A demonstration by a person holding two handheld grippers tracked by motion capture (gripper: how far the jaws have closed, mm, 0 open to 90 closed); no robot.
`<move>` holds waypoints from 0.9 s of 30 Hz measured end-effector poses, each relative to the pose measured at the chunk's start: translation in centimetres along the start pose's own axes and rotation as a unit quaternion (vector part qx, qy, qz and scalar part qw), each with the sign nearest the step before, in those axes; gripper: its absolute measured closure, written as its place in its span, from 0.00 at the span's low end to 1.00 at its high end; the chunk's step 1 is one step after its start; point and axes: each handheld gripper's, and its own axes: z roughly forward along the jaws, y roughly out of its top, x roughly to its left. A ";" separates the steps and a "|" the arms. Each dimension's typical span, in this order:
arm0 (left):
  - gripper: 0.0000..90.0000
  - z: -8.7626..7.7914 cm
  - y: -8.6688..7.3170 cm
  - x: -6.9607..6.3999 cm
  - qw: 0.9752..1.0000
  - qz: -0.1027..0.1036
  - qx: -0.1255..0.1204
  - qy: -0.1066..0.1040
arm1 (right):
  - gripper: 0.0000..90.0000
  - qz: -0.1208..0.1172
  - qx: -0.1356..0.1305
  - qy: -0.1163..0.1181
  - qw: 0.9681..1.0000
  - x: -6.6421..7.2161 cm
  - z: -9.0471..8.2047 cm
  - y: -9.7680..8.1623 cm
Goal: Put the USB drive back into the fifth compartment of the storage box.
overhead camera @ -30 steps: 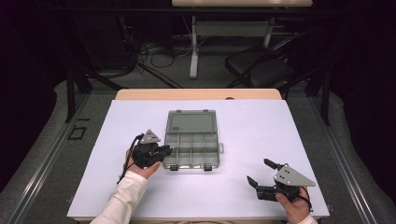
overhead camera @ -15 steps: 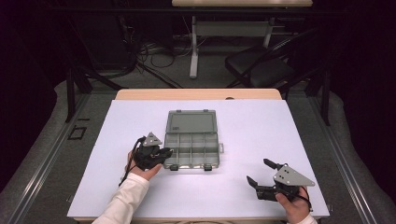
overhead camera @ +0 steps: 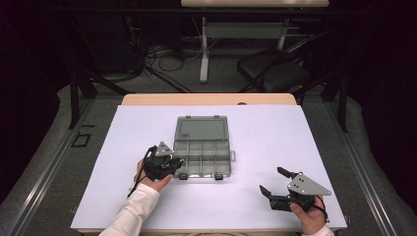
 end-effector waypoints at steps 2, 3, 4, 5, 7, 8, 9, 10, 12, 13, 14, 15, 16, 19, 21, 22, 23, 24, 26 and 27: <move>0.88 0.1 0.0 0.0 1.000 0.002 -0.001 0.001 | 0.16 0.001 0.000 0.000 1.000 0.0 0.0 0.0; 0.88 0.1 0.0 0.0 1.000 0.002 0.000 0.002 | 0.16 0.002 0.000 0.000 1.000 0.1 0.0 0.0; 0.88 0.2 0.0 -0.1 1.000 0.001 -0.001 0.001 | 0.16 0.002 0.000 0.000 1.000 0.1 0.0 0.0; 0.88 0.2 0.0 -0.1 1.000 0.001 -0.001 0.001 | 0.16 0.002 0.000 0.000 1.000 0.1 0.0 0.0; 0.88 0.1 -0.1 -0.1 1.000 0.002 -0.001 0.002 | 0.16 0.002 -0.001 0.000 1.000 0.0 0.0 0.0; 0.88 0.1 -0.1 0.0 1.000 0.002 -0.002 0.002 | 0.16 0.001 0.000 0.000 1.000 0.0 0.0 0.0; 0.88 0.1 -0.1 -0.1 1.000 0.000 -0.002 0.002 | 0.16 0.002 0.000 0.000 1.000 0.1 0.0 0.0; 0.88 0.1 -0.1 0.0 1.000 0.001 0.000 0.002 | 0.16 0.001 -0.001 0.000 1.000 0.1 0.0 0.0; 0.88 0.1 -0.1 0.0 1.000 0.000 -0.002 0.002 | 0.16 0.001 0.000 0.000 1.000 0.1 0.1 0.0; 0.88 0.1 -0.1 0.0 1.000 0.001 -0.002 0.003 | 0.16 0.001 0.000 0.000 1.000 0.1 0.1 0.0; 0.88 0.1 -0.1 0.0 1.000 0.000 -0.003 0.003 | 0.16 0.000 0.001 0.000 1.000 0.1 0.1 0.0; 0.88 0.1 -0.1 0.1 1.000 0.000 -0.003 0.003 | 0.16 0.000 0.000 -0.001 1.000 0.1 0.0 0.0; 0.88 0.1 -0.1 0.1 1.000 0.000 -0.004 0.004 | 0.16 0.002 0.000 -0.001 1.000 0.1 0.0 0.0; 0.88 0.1 -0.1 0.0 1.000 -0.001 -0.005 0.003 | 0.16 0.002 0.000 -0.002 1.000 0.1 -0.1 0.0; 0.88 0.1 -0.1 0.0 1.000 -0.002 -0.005 0.003 | 0.16 0.001 0.000 -0.003 1.000 0.1 -0.1 0.0; 0.88 0.1 -0.1 0.0 1.000 -0.001 -0.005 0.004 | 0.16 0.001 0.000 -0.003 1.000 0.1 -0.1 0.0; 0.87 0.1 -0.1 0.0 1.000 -0.002 -0.006 0.003 | 0.16 0.002 0.000 -0.003 1.000 0.1 -0.1 0.0; 0.87 0.0 -0.1 0.0 1.000 -0.001 -0.007 0.003 | 0.16 0.001 0.000 -0.003 1.000 0.1 -0.1 0.0; 0.85 -0.1 0.0 0.0 1.000 -0.001 -0.009 0.005 | 0.16 0.001 0.001 -0.003 1.000 0.1 -0.1 0.0; 0.84 -0.1 -0.1 -0.1 1.000 -0.004 -0.013 0.006 | 0.16 0.002 -0.001 -0.003 1.000 0.1 -0.1 0.0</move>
